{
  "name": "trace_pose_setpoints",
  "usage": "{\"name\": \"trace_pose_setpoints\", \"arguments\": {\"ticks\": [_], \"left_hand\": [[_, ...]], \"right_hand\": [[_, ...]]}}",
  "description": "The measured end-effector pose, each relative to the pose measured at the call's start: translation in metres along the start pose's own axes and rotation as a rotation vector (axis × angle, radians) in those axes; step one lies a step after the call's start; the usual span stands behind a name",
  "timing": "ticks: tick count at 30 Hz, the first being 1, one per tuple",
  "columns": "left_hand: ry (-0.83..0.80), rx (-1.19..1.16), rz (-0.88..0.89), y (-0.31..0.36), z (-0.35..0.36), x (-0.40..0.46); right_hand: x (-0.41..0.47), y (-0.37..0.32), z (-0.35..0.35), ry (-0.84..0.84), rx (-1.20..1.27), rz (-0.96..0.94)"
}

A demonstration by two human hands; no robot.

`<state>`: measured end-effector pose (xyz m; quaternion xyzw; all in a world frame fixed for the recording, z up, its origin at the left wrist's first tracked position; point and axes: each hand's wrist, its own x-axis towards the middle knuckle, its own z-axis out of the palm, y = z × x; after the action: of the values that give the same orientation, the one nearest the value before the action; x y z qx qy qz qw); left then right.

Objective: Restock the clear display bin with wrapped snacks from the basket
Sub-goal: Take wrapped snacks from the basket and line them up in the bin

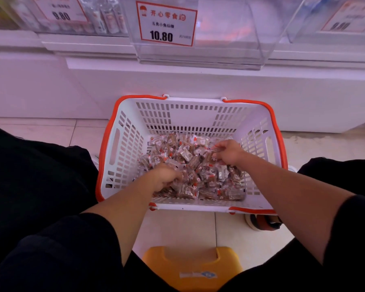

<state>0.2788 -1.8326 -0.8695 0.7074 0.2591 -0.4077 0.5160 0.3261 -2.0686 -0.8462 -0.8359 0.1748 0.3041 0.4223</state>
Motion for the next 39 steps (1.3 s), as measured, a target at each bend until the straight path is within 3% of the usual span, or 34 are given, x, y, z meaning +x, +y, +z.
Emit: {"name": "trace_pose_setpoints", "arguments": {"ticks": [2, 4, 8, 13, 15, 18, 21, 27, 32, 39], "left_hand": [[-0.136, -0.187, -0.110, 0.007, -0.004, -0.007], [-0.216, -0.337, -0.112, 0.014, -0.011, -0.010], [-0.243, -0.543, -0.078, 0.028, -0.025, -0.018], [-0.294, -0.445, 0.026, 0.052, -0.037, -0.043], [-0.340, -0.310, 0.079, 0.072, -0.046, -0.061], [-0.459, -0.078, 0.175, 0.120, -0.067, -0.103], [-0.484, 0.164, 0.326, 0.175, -0.094, -0.157], [-0.522, 0.023, 0.512, 0.209, -0.100, -0.230], [-0.728, -0.040, 0.443, 0.217, -0.095, -0.249], [-0.711, -0.208, 0.438, 0.213, -0.097, -0.248]], "right_hand": [[0.000, -0.005, -0.004, -0.034, 0.026, -0.021], [-0.001, -0.013, -0.009, -0.087, -0.031, -0.077], [-0.011, -0.034, -0.018, -0.087, -0.374, -0.283], [-0.039, -0.077, -0.035, -0.095, -0.512, -0.444], [-0.058, -0.098, -0.048, -0.210, -0.365, -0.401], [-0.096, -0.131, -0.074, -0.449, 0.097, -0.264], [-0.139, -0.155, -0.092, -0.518, 0.351, -0.292], [-0.198, -0.182, -0.093, -0.329, 0.731, -0.594], [-0.209, -0.196, -0.092, -0.148, 0.630, -0.764], [-0.209, -0.199, -0.089, -0.052, 0.429, -0.878]]}}
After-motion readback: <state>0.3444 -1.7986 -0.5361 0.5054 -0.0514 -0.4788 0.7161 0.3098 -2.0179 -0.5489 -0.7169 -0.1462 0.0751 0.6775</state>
